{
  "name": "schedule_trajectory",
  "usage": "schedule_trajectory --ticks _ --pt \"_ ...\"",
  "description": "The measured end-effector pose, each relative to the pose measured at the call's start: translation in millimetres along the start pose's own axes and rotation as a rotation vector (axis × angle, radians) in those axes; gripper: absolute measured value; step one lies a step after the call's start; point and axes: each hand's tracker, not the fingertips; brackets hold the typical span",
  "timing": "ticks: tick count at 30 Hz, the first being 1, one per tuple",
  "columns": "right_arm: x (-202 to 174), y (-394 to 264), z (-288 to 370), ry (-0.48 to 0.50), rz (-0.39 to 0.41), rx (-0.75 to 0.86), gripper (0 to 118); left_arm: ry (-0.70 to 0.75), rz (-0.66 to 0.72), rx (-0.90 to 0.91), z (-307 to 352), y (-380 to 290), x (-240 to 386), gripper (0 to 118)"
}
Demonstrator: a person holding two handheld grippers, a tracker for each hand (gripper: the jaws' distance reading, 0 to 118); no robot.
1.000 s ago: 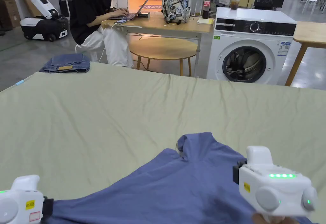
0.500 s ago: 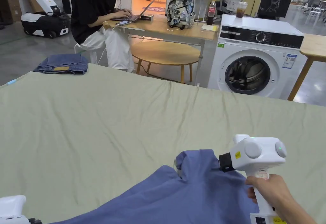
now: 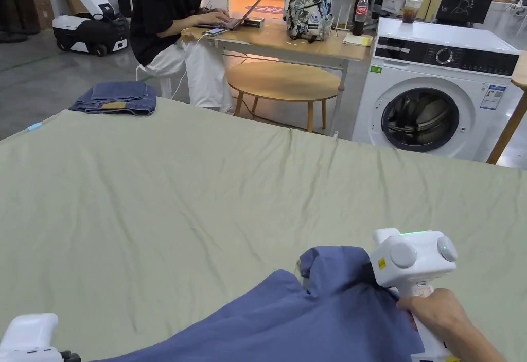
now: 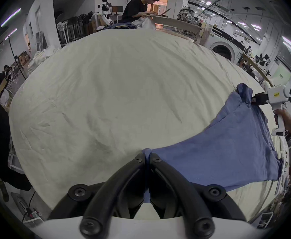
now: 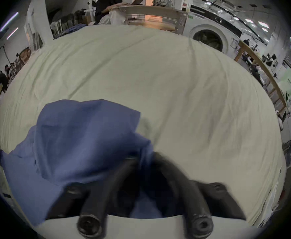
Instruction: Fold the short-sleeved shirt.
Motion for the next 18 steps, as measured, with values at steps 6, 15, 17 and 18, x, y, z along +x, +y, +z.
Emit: schedule_trajectory --ticks 6,15,17,18 --pt "0 -6 35 -0.027 -0.033 0.1 2 -0.018 -0.009 0.049 11 -3 7 0" --pt "3 -19 155 -0.125 -0.027 0.371 2 -0.054 -0.037 0.158 43 17 12 0" --pt "2 -23 181 -0.164 -0.024 0.422 2 -0.068 -0.039 0.191 59 29 23 0" --pt "3 -25 195 -0.185 -0.028 0.45 2 -0.074 -0.051 0.21 66 37 29 0"
